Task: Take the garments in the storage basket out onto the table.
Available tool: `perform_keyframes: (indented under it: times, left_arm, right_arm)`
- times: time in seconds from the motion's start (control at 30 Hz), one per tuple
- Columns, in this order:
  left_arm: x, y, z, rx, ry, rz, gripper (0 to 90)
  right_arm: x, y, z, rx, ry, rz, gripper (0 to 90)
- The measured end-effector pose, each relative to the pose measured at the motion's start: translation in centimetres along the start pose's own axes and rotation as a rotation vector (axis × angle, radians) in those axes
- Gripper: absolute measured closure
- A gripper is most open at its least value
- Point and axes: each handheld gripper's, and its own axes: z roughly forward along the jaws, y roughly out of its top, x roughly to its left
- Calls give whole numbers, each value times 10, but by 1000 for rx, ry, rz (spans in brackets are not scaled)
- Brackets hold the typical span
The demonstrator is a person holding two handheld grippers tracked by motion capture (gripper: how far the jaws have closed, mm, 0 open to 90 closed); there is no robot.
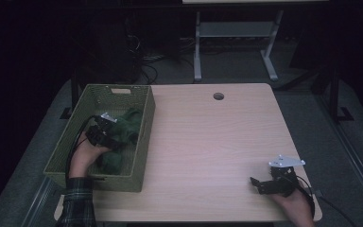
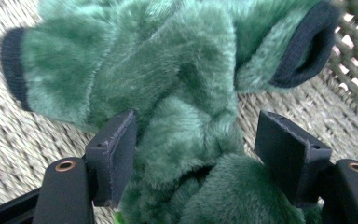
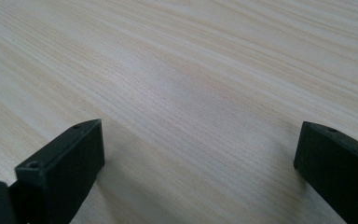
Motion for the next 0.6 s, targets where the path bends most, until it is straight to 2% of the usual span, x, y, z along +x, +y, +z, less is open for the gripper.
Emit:
perform_keyframes:
  times: [0.13, 0.17, 0.3, 0.37, 0.47, 0.53, 0.6]
  left_arm:
    - [0, 0, 3, 21, -19, -16, 296]
    - [0, -1, 5, 43, -23, -20, 314]
    - [1, -1, 6, 61, -24, -41, 364]
    - [2, -2, 6, 78, -31, -56, 439]
    - [2, -3, 5, 86, -28, -54, 546]
    - [2, -3, 3, 91, -44, -67, 661]
    - [3, -3, 2, 93, -64, -88, 721]
  right_arm:
    - [0, 0, 0, 0, 0, 0, 13]
    - [0, 0, 0, 0, 0, 0, 13]
    - [0, 0, 0, 0, 0, 0, 13]
    - [0, 0, 0, 0, 0, 0, 13]
    - [0, 0, 0, 0, 0, 0, 13]
    - [0, 0, 0, 0, 0, 0, 13]
    - [0, 0, 0, 0, 0, 0, 13]
